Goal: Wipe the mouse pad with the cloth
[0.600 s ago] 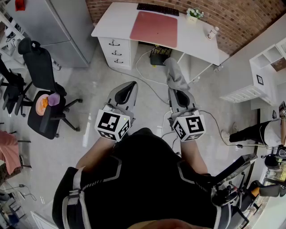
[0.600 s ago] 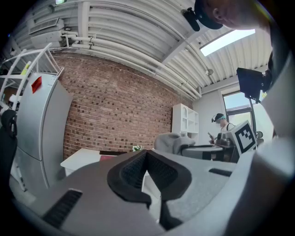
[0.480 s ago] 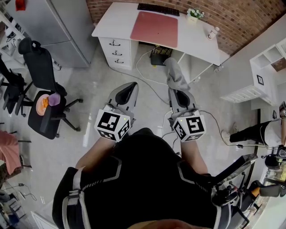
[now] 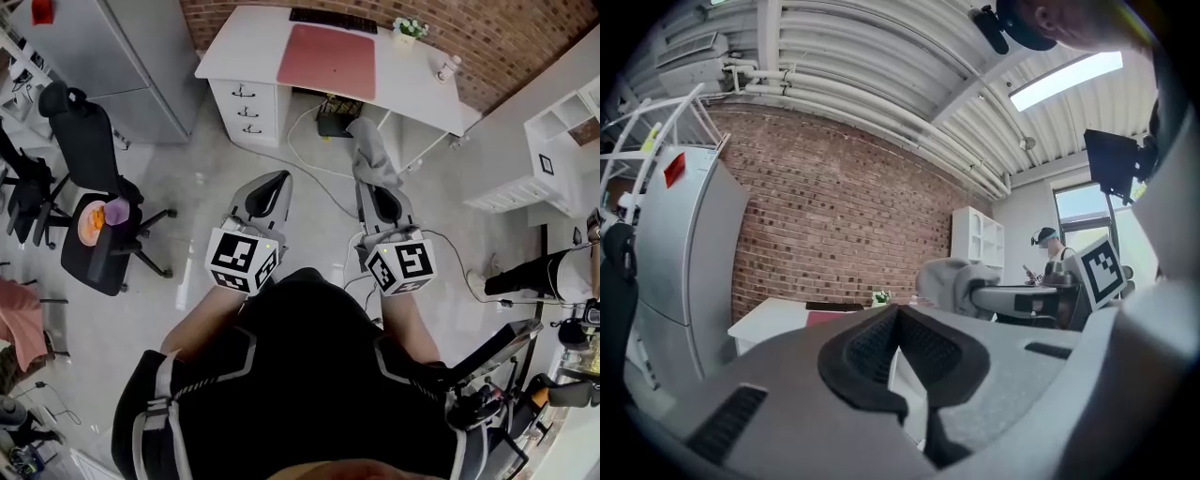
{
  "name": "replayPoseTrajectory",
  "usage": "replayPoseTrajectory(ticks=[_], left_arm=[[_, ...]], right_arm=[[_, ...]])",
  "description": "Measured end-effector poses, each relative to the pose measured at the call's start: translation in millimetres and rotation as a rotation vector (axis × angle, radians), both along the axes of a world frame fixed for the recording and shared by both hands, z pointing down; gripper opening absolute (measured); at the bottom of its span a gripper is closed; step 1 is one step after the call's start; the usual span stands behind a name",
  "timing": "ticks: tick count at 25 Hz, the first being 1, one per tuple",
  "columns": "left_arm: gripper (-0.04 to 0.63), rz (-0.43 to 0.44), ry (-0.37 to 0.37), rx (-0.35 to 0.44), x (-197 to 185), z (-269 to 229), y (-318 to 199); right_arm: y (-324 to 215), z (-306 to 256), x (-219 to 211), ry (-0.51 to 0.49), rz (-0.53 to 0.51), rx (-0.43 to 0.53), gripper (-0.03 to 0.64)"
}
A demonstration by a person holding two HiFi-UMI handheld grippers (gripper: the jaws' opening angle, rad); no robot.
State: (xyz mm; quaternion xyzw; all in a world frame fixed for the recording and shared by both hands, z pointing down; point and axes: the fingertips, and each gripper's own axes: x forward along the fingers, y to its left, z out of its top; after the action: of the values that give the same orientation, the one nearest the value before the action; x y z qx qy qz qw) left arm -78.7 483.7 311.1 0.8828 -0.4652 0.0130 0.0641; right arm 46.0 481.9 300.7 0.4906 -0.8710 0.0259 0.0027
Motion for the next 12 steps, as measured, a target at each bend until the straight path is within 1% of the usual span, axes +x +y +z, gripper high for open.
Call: replayPoseTrajectory(ticks=[7, 12], left_arm=[[-0.002, 0.003, 0.006, 0.0, -25, 6, -5], [-0.002, 0.01, 0.046, -0.009, -51, 12, -11]], right_arm=[[-5, 5, -29, 0.054, -0.001, -0.012, 0.037], [-8, 11, -55, 0.051, 0.002, -0.03, 0.037]])
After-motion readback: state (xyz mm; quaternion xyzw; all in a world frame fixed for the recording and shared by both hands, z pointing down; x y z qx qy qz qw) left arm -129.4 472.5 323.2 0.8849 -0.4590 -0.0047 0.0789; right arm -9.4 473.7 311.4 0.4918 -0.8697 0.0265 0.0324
